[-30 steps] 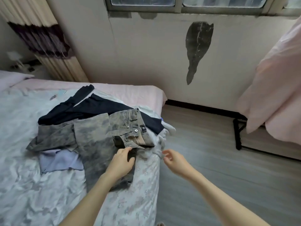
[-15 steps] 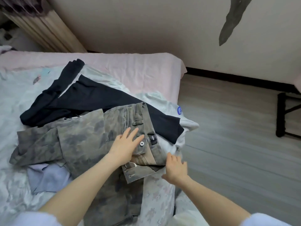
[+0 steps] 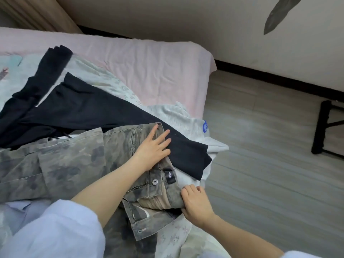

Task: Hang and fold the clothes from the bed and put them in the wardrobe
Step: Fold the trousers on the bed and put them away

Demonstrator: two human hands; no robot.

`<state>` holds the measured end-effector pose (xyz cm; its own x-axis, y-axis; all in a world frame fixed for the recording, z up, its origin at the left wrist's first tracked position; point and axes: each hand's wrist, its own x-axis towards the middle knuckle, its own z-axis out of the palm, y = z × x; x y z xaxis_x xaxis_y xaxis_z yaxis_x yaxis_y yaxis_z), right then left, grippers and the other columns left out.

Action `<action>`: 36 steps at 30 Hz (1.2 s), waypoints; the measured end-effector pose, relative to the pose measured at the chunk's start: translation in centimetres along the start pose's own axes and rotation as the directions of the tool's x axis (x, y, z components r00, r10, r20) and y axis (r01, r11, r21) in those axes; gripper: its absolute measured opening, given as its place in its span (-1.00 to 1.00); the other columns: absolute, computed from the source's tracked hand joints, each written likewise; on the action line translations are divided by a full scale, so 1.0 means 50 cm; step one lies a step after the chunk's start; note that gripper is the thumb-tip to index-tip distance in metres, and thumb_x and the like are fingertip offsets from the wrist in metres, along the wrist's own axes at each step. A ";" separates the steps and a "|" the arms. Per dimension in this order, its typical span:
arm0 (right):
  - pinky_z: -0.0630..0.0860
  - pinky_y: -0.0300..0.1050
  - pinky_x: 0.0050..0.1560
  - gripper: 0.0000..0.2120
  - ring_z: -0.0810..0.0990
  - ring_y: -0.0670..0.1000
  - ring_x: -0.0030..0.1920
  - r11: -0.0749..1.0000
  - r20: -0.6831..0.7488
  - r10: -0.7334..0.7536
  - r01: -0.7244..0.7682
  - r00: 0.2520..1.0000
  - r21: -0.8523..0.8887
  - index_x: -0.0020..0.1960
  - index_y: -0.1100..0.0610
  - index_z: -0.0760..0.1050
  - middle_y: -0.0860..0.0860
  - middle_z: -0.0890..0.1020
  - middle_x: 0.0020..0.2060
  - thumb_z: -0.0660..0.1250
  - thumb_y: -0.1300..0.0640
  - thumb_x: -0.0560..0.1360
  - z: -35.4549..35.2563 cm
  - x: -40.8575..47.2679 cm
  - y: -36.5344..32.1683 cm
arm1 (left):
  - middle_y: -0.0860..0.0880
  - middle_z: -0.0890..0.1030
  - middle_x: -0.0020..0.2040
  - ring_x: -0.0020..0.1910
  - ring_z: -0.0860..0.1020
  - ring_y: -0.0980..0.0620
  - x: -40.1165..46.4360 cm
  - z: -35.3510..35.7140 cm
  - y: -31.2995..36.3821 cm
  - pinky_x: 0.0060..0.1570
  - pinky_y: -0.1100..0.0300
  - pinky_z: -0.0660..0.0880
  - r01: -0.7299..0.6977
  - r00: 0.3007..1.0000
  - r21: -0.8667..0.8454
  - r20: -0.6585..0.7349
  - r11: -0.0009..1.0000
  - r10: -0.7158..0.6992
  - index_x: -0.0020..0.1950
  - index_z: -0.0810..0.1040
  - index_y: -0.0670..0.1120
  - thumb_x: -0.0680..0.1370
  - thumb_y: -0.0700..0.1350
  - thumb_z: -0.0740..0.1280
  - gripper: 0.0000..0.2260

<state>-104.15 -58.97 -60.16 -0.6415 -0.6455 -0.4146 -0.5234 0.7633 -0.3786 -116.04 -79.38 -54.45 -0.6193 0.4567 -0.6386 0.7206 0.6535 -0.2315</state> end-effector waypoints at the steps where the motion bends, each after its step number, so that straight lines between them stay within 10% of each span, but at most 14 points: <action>1: 0.41 -0.18 -0.35 -0.63 0.47 -0.02 -0.34 1.000 -0.011 -0.007 0.007 1.000 0.029 -0.24 0.04 0.34 -0.09 0.46 -0.34 0.40 -0.01 0.05 -0.008 0.001 0.005 | -0.16 0.44 0.32 0.51 0.08 -0.23 -0.011 0.002 -0.006 0.37 -0.35 -0.23 -0.007 0.997 -0.002 -0.072 1.000 0.007 0.17 0.46 -0.07 0.47 -0.22 0.33 -0.72; 4: 0.34 -0.11 -0.31 -0.80 0.52 0.10 -0.30 0.986 0.018 -0.036 0.032 0.999 0.162 -0.17 0.10 0.34 0.00 0.52 -0.31 0.26 0.14 0.23 -0.054 0.009 0.004 | -0.03 0.48 -0.48 -0.14 0.59 -0.14 -0.078 0.007 -0.021 0.39 -0.28 0.13 0.054 0.963 0.013 -0.265 0.998 -0.049 -0.36 0.48 -0.11 0.23 -0.39 0.36 -0.80; 9: 0.36 -0.03 -0.21 -0.85 0.44 0.10 -0.16 0.969 -0.035 0.098 -0.087 0.995 0.231 0.03 0.09 0.31 -0.01 0.50 -0.11 0.12 0.21 0.47 -0.148 0.025 -0.039 | 0.03 0.27 -0.64 -0.65 0.35 0.02 -0.231 0.012 -0.050 0.24 -0.14 0.42 0.313 0.841 -0.122 -0.425 0.942 -0.334 -0.42 0.45 -0.12 0.13 -0.39 0.19 -0.80; 12: 0.44 -0.03 -0.13 -0.76 0.54 0.15 -0.06 0.967 -0.155 0.158 -0.120 0.975 0.226 0.21 0.03 0.37 -0.01 0.52 0.02 0.11 0.13 0.56 -0.191 0.015 -0.071 | 0.00 0.36 -0.65 -0.68 0.39 0.03 -0.345 0.007 -0.037 -0.12 0.06 0.59 0.459 0.798 -0.244 -0.309 0.854 -0.518 -0.40 0.47 -0.12 0.00 -0.43 0.36 -0.70; 16: 0.37 -0.08 -0.20 -0.74 0.55 0.14 -0.10 0.975 -0.275 0.158 -0.105 0.948 0.196 0.22 -0.04 0.41 -0.03 0.49 0.00 0.07 0.09 0.60 -0.267 -0.022 -0.147 | -0.01 0.41 -0.60 -0.67 0.43 -0.02 -0.498 -0.016 0.015 -0.59 0.30 0.27 0.591 0.667 -0.410 -0.237 0.695 -0.706 -0.43 0.45 -0.09 -0.08 -0.37 0.53 -0.61; 25: 0.34 -0.12 -0.07 -0.78 0.50 0.13 0.03 0.919 -0.527 0.140 0.088 0.839 0.385 0.06 0.11 0.55 0.04 0.47 -0.08 0.17 0.28 0.53 -0.423 -0.215 -0.334 | 0.01 0.44 -0.53 -0.55 0.48 -0.08 -0.821 -0.164 0.137 -0.56 0.25 0.30 0.686 0.333 -0.444 -0.512 0.576 -0.792 -0.44 0.46 -0.06 0.06 -0.32 0.53 -0.70; 36: 0.37 -0.21 -0.11 -0.63 0.54 0.11 0.06 0.846 -0.547 0.365 -0.022 0.753 0.533 0.11 0.11 0.56 0.10 0.63 -0.01 0.13 0.36 0.43 -0.572 -0.533 -0.287 | 0.04 0.49 -0.43 -0.45 0.50 -0.02 -0.868 -0.398 0.314 -0.47 0.23 0.33 0.508 0.117 -0.456 -0.804 0.731 -0.583 -0.33 0.56 -0.03 0.18 -0.21 0.57 -0.77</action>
<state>-95.60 -51.99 -19.99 -0.9811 -0.1935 0.0026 -0.1293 0.6457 -0.7525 -84.03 -76.92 -15.78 -0.7431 0.1576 0.6504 0.0698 0.9848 -0.1590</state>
